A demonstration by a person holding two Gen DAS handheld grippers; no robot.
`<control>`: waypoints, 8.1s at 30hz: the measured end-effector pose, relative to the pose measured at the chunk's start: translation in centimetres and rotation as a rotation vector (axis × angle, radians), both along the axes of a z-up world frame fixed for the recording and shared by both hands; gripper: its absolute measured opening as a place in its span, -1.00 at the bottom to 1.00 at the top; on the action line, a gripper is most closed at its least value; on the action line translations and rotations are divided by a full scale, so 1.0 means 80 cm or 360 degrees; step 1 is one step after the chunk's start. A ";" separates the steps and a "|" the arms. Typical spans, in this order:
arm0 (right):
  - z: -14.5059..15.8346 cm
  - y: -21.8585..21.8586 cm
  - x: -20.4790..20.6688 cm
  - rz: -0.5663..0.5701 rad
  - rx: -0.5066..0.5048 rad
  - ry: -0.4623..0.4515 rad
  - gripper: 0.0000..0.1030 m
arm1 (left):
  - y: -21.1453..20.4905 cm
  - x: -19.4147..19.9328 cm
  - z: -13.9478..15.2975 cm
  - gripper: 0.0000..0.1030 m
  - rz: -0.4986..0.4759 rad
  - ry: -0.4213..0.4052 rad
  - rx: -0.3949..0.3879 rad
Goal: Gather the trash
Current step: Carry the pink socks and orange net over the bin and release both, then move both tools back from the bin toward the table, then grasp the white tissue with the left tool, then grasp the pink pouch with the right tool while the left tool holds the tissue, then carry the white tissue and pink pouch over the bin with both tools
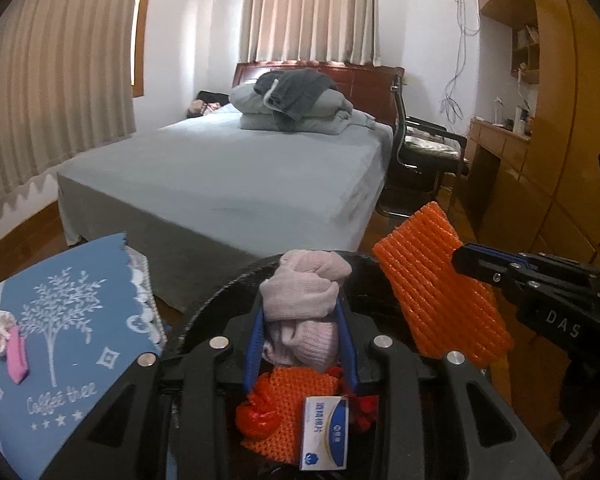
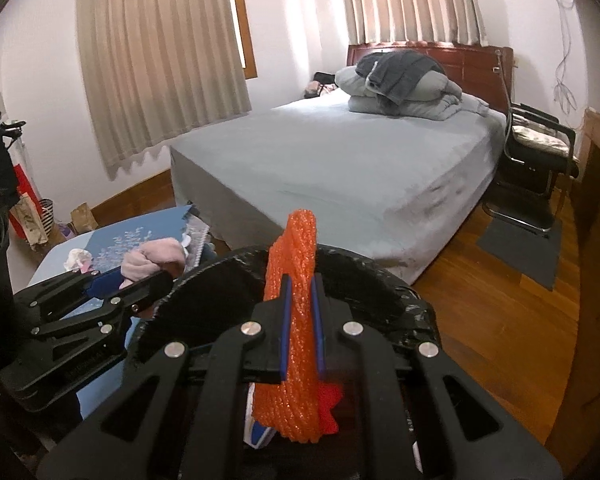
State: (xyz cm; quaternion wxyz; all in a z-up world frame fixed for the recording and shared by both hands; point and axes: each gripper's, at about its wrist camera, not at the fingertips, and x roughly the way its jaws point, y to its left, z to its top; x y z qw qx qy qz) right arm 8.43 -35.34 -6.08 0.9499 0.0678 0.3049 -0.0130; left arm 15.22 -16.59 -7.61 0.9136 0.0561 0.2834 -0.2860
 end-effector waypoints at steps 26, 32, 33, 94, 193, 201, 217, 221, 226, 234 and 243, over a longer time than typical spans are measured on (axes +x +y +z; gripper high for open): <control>-0.011 -0.019 -0.015 -0.0200 -0.0016 -0.0018 0.86 | 0.047 0.015 0.030 0.80 0.0151 -0.0074 -0.0053; 0.006 0.018 -0.026 -0.0142 -0.0030 -0.0072 0.89 | 0.106 -0.002 0.032 0.88 0.0323 -0.0095 -0.0017; 0.008 0.023 -0.027 -0.0134 -0.0029 -0.0078 0.89 | 0.117 -0.005 0.031 0.88 0.0351 -0.0090 -0.0015; -0.086 0.395 0.286 0.0577 -0.0115 0.0155 0.89 | 0.444 0.202 -0.108 -0.06 0.0942 0.0331 0.0030; 0.058 0.264 0.030 0.0633 0.0058 -0.0026 -0.58 | 0.269 -0.057 0.058 -0.36 0.0686 -0.0026 -0.0063; 0.066 0.227 0.006 0.0553 0.0063 -0.0062 -0.58 | 0.226 -0.074 0.074 -0.36 0.0593 -0.0074 -0.0054; 0.073 0.168 -0.036 0.0404 0.0045 -0.0115 -0.57 | 0.161 -0.101 0.091 -0.36 0.0457 -0.0146 -0.0053; 0.075 0.156 -0.042 0.0367 0.0039 -0.0127 -0.57 | 0.148 -0.104 0.095 -0.36 0.0422 -0.0157 -0.0055; 0.076 0.139 -0.051 0.0314 0.0028 -0.0144 -0.58 | 0.126 -0.104 0.096 -0.36 0.0359 -0.0166 -0.0054; 0.071 0.108 -0.059 0.0209 0.0018 -0.0138 -0.57 | 0.086 -0.100 0.093 -0.35 0.0254 -0.0160 -0.0040; 0.063 0.076 -0.060 0.0117 0.0011 -0.0123 -0.58 | 0.055 -0.089 0.084 -0.35 0.0174 -0.0143 -0.0032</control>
